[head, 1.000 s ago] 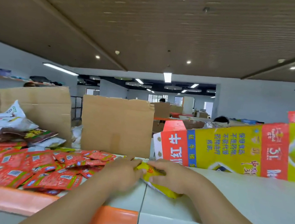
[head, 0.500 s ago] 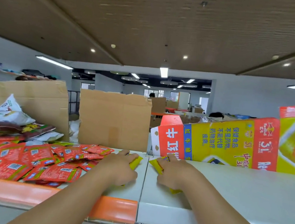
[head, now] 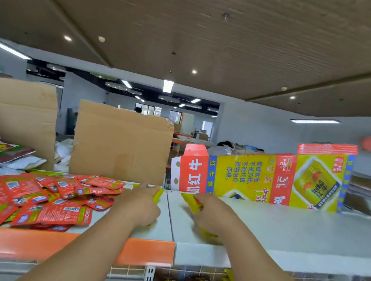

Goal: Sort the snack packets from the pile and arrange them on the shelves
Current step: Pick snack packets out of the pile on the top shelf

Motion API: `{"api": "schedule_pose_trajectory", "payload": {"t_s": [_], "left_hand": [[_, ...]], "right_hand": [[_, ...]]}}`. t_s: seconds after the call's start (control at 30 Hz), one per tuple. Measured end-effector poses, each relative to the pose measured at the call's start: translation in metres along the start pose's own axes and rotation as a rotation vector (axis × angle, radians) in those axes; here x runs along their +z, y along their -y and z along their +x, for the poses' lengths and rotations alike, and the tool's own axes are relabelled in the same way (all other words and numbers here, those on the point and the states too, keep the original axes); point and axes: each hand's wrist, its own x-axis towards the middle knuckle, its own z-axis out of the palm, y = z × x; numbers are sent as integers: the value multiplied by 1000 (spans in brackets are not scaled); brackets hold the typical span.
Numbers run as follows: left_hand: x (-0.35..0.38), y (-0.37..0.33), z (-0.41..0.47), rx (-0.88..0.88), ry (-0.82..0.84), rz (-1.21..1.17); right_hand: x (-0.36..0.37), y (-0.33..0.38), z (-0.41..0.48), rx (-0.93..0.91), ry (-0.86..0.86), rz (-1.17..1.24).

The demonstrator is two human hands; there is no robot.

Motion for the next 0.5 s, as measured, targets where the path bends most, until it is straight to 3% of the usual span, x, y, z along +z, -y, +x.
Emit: {"api": "schedule_pose_trajectory", "payload": {"t_s": [0.13, 0.27, 0.5], "left_hand": [[2, 2, -4, 91, -137, -208], [-2, -10, -22, 217, -282, -287], [-3, -78, -51, 353, -309, -343]], "right_hand": [[-21, -5, -27, 29, -195, 258], [-39, -12, -61, 3, -239, 223], [-73, -50, -114, 78, -336, 194]]}}
